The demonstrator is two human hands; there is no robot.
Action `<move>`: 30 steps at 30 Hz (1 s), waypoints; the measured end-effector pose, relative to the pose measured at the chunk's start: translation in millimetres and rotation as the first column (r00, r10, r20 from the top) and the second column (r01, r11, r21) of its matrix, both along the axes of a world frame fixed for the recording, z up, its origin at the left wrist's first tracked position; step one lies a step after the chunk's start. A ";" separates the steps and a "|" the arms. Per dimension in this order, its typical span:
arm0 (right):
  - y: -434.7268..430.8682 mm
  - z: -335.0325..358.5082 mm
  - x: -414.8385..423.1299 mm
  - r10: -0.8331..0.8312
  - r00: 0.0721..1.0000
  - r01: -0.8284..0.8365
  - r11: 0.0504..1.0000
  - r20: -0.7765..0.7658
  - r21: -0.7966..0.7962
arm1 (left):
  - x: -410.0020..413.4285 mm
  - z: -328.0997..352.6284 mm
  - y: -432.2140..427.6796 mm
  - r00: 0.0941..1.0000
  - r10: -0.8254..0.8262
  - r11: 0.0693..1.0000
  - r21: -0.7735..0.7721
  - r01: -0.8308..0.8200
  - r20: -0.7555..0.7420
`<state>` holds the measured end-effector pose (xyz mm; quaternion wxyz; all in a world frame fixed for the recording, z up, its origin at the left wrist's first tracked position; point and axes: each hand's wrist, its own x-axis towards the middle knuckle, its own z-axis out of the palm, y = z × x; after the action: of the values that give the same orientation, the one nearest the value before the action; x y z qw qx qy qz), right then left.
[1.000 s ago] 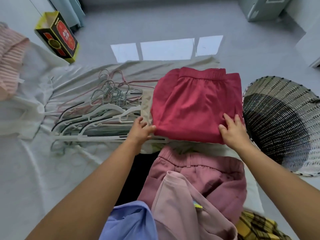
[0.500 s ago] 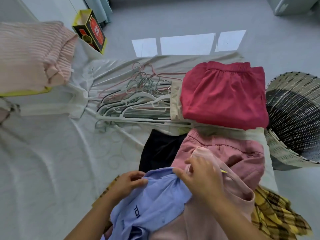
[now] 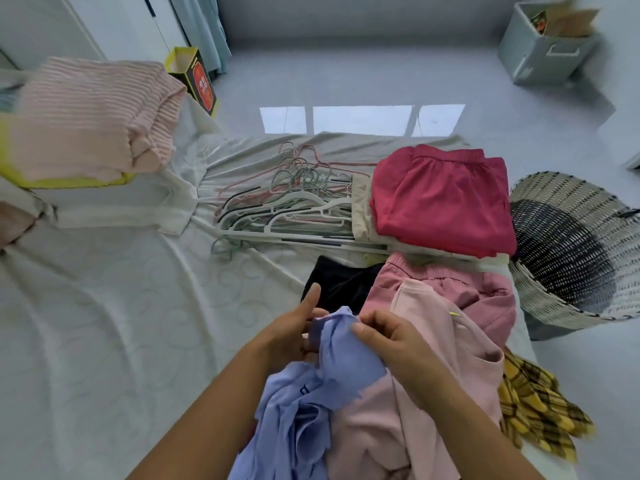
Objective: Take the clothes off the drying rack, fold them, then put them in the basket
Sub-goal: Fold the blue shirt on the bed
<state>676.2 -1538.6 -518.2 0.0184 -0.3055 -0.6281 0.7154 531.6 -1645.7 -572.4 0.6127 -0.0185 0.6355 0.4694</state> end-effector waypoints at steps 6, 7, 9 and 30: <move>-60.4 -6.8 12.8 0.080 0.996 -0.078 0.995 -0.038 0.060 | -7.2 40.3 -39.1 0.968 0.059 0.977 0.215 -0.006 -0.242; -61.4 -6.8 19.3 -0.011 0.999 0.015 0.997 -0.051 0.082 | -10.2 54.0 -50.1 0.969 0.066 0.969 0.249 -0.005 -0.238; -62.0 -2.7 32.6 -0.146 0.987 0.155 0.975 -0.067 0.156 | -10.3 80.9 -70.6 0.973 0.009 0.950 0.307 0.065 -0.233; -208.1 258.6 -14.4 0.269 0.932 -0.331 0.363 0.242 0.871 | 19.7 333.2 -315.6 0.360 -0.059 0.986 0.003 0.168 -0.931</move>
<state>661.8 -1746.6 -259.7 0.0303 -0.1486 -0.9565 0.2493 551.3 -1961.4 -239.2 0.1807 0.3222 0.8455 0.3856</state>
